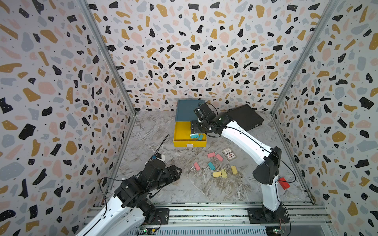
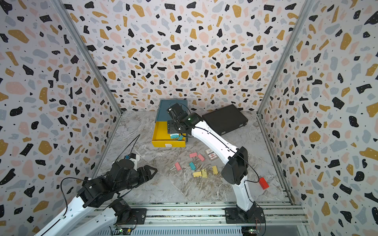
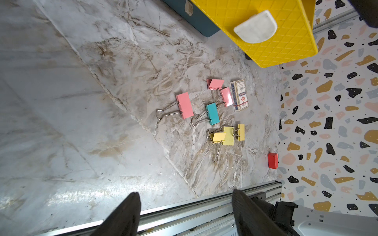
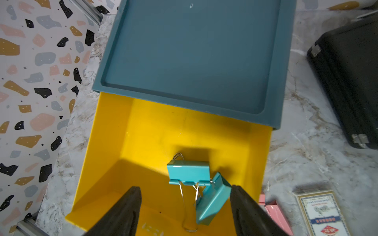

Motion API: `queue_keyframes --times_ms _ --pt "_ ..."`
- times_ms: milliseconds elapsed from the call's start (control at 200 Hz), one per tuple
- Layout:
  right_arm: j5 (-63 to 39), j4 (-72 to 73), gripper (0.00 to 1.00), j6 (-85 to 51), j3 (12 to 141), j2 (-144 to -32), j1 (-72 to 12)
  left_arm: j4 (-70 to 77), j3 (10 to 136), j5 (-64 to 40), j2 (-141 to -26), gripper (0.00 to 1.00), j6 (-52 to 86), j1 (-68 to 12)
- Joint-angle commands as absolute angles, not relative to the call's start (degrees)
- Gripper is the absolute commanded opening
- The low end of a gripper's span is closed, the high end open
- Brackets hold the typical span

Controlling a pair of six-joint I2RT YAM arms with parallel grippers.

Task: Put the binder clips in the drawer according to color
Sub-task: Place the binder clip in the drawer, then pick up the binder clip at the center of the board.

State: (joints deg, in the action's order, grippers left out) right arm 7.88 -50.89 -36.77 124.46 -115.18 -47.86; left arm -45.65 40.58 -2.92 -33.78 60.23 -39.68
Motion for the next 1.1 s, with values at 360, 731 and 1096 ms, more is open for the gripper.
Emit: queue_keyframes --times_ms 360,731,1096 --pt "9.84 -40.66 0.67 -32.92 80.49 -80.75 -47.72 -48.87 44.16 -0.09 -32.19 0.74 58.11 -40.11" --pt "-0.51 -24.66 0.61 -29.21 54.64 -79.33 -48.43 -50.66 44.66 0.62 -31.05 0.74 58.3 -40.11" --pt "-2.38 -19.92 0.53 -18.68 53.34 -88.62 -48.43 -50.64 44.47 0.88 -30.99 0.74 58.76 -40.13"
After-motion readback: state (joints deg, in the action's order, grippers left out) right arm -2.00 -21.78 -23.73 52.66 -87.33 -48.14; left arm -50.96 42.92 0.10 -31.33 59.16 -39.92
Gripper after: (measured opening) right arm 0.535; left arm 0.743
